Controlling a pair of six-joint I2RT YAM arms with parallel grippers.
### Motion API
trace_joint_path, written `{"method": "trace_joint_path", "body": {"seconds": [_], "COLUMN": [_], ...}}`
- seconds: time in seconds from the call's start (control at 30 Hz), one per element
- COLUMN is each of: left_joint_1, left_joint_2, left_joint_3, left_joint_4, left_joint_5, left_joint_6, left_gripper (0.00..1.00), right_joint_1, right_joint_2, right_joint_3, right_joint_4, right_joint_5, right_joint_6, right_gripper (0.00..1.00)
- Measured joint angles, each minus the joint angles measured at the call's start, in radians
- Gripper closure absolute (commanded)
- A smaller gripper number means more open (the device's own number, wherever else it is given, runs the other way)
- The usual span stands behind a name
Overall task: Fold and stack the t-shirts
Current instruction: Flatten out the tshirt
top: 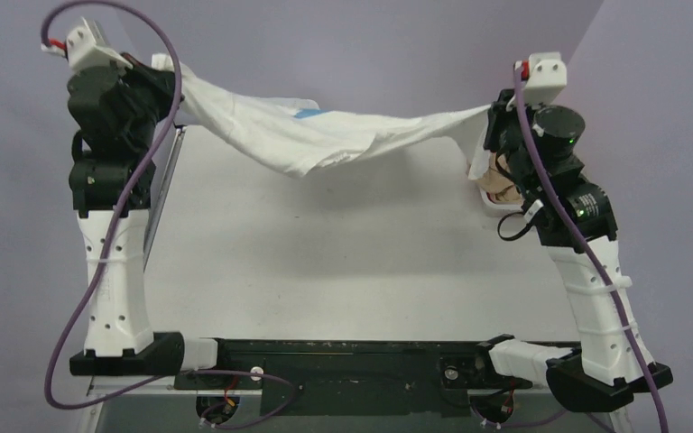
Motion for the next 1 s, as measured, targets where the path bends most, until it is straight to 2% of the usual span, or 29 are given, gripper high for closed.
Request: {"method": "trace_joint_path", "body": {"seconds": [0.17, 0.23, 0.4, 0.43, 0.47, 0.5, 0.53, 0.57, 0.63, 0.67, 0.7, 0.77, 0.8, 0.9, 1.0], "left_joint_1": [0.002, 0.002, 0.002, 0.002, 0.002, 0.002, 0.002, 0.002, 0.002, 0.002, 0.002, 0.002, 0.002, 0.002, 0.0], "left_joint_2": [-0.301, -0.352, -0.332, -0.329, -0.326, -0.316, -0.303, -0.292, -0.262, -0.249, -0.24, -0.233, -0.235, -0.262, -0.326], "left_joint_3": [-0.702, -0.957, -1.344, -1.386, -1.408, -1.424, -1.429, -1.43, -1.43, -1.43, -1.428, -1.418, -1.402, -1.334, -1.238], "left_joint_4": [0.106, 0.105, 0.066, 0.052, 0.039, 0.023, 0.015, 0.01, 0.002, -0.006, -0.02, -0.056, -0.084, -0.157, -0.214], "left_joint_5": [0.004, 0.008, 0.01, 0.005, 0.002, -0.008, -0.019, -0.028, -0.058, -0.072, -0.085, -0.11, -0.126, -0.165, -0.193], "left_joint_6": [-0.048, -0.094, -0.196, -0.216, -0.23, -0.251, -0.268, -0.274, -0.306, -0.321, -0.33, -0.351, -0.357, -0.372, -0.377], "left_gripper": [1.0, 1.0, 1.0, 0.95, 0.91, 0.7, 0.6, 0.4, 0.22, 0.19, 0.18, 0.17, 0.16, 0.14, 0.13], "right_joint_1": [0.0, 0.0, 0.0, 0.0, 0.0, 0.0, 0.0, 0.0, 0.0, 0.0, 0.0, 0.0, 0.0, 0.004, 0.033], "right_joint_2": [-0.162, -0.197, -0.228, -0.231, -0.231, -0.229, -0.222, -0.214, -0.179, -0.154, -0.127, -0.085, -0.072, -0.069, -0.101], "right_joint_3": [-0.406, -0.574, -0.861, -0.906, -0.941, -0.97, -0.989, -1.001, -1.021, -1.028, -1.035, -1.039, -1.039, -1.007, -0.921], "right_joint_4": [0.007, 0.001, -0.028, -0.038, -0.052, -0.066, -0.082, -0.089, -0.101, -0.11, -0.12, -0.148, -0.164, -0.249, -0.32], "right_joint_5": [-0.056, -0.09, -0.124, -0.124, -0.12, -0.117, -0.113, -0.109, -0.093, -0.081, -0.065, -0.035, -0.015, 0.041, 0.09], "right_joint_6": [0.018, 0.046, 0.152, 0.181, 0.209, 0.235, 0.259, 0.279, 0.322, 0.345, 0.366, 0.406, 0.427, 0.483, 0.521], "right_gripper": [1.0, 1.0, 1.0, 1.0, 1.0, 0.97, 0.94, 0.81, 0.64, 0.6, 0.46, 0.34, 0.32, 0.16, 0.1]}}
